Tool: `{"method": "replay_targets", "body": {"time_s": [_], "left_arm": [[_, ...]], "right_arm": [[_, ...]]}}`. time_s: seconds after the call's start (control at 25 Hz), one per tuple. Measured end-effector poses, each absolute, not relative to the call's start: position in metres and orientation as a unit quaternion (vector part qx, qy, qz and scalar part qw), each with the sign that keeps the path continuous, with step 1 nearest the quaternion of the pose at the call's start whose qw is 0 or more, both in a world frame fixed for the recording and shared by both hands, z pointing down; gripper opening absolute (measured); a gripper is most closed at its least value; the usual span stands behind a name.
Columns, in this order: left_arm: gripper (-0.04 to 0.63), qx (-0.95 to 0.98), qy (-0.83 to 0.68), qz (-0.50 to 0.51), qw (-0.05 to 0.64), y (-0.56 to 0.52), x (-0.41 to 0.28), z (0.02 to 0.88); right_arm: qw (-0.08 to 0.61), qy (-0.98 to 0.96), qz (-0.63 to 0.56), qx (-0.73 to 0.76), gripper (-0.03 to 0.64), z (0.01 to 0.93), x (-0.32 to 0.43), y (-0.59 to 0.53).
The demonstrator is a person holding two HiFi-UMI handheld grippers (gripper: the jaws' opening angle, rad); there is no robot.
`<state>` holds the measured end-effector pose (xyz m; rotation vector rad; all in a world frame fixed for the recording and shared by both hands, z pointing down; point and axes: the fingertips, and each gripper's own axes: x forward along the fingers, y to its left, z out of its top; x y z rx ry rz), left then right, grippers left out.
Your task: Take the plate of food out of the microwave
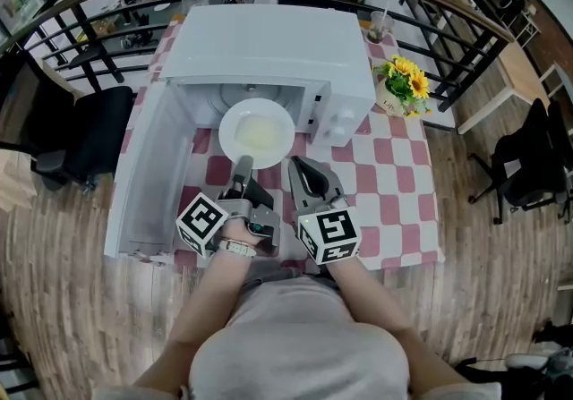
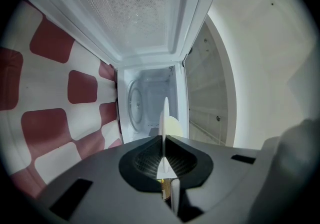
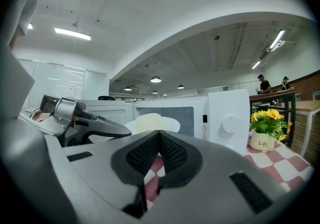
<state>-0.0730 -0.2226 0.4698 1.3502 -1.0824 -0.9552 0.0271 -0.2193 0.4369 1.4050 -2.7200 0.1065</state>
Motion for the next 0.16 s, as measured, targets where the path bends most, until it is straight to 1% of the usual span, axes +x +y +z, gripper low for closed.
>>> {"method": "replay_targets", "body": {"time_s": [0.16], "left_arm": [[0.017, 0.572, -0.454, -0.404, 0.550, -0.2242, -0.0718, 0.4674]], "right_arm": [[0.037, -0.886, 0.034, 0.461, 0.023, 0.4360, 0.0292, -0.2205]]}}
